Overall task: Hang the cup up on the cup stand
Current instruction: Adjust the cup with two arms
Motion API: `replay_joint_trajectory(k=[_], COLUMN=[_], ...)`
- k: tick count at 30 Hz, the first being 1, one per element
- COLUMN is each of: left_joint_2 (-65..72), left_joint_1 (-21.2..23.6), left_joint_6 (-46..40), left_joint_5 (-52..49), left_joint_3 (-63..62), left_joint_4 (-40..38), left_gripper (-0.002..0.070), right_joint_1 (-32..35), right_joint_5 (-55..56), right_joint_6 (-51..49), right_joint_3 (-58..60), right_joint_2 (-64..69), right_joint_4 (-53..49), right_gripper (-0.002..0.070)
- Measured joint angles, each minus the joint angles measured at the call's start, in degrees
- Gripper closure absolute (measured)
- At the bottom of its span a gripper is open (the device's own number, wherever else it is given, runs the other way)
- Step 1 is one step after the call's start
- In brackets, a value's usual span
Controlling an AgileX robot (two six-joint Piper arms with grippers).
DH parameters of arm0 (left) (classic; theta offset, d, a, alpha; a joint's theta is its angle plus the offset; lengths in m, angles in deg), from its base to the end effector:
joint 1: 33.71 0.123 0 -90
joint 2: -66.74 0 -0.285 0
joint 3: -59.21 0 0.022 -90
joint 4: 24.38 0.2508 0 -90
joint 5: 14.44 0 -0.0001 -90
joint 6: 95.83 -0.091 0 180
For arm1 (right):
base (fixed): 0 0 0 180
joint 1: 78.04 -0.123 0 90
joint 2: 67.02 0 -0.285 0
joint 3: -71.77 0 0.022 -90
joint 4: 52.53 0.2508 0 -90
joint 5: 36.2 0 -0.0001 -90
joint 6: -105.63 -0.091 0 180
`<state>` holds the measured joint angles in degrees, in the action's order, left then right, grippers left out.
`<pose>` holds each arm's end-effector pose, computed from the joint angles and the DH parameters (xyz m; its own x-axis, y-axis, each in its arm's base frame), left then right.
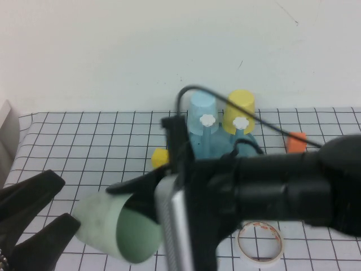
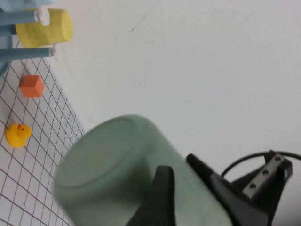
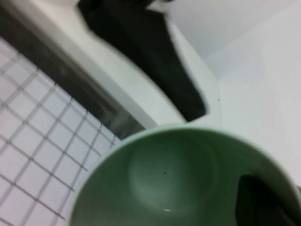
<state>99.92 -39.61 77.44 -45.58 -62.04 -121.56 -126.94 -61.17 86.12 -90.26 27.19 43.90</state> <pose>0.0856 -0.0559 0.2958 -0.5991 -0.8006 0.0073 0.0243 -0.0272 -0.9993 0.1943 0.2809 0.3058 0.7478 -0.3776 -0.5461 -0.6161 -0.0880 -0.7827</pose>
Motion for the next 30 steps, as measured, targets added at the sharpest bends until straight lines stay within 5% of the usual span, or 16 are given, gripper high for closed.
replay_joint_trajectory(k=[5,13,30], left_joint_2=[0.0,0.0,0.0], left_joint_1=[0.0,0.0,0.0], left_joint_6=[-0.2,-0.7,1.1], left_joint_5=[0.4,0.2,6.5], left_joint_3=[0.0,0.0,0.0], left_joint_4=[0.0,0.0,-0.1], left_gripper=[-0.0010,-0.0010,-0.0010], right_joint_1=[-6.0,-6.5,-6.5], right_joint_5=[11.4,17.8,10.2], right_joint_6=[9.2,11.1,0.1], right_joint_3=[-0.1,-2.5,-7.7], right_joint_2=[0.0,0.1,0.1], right_joint_4=[1.0,1.8,2.0], right_gripper=[0.0650,0.0651,0.0651])
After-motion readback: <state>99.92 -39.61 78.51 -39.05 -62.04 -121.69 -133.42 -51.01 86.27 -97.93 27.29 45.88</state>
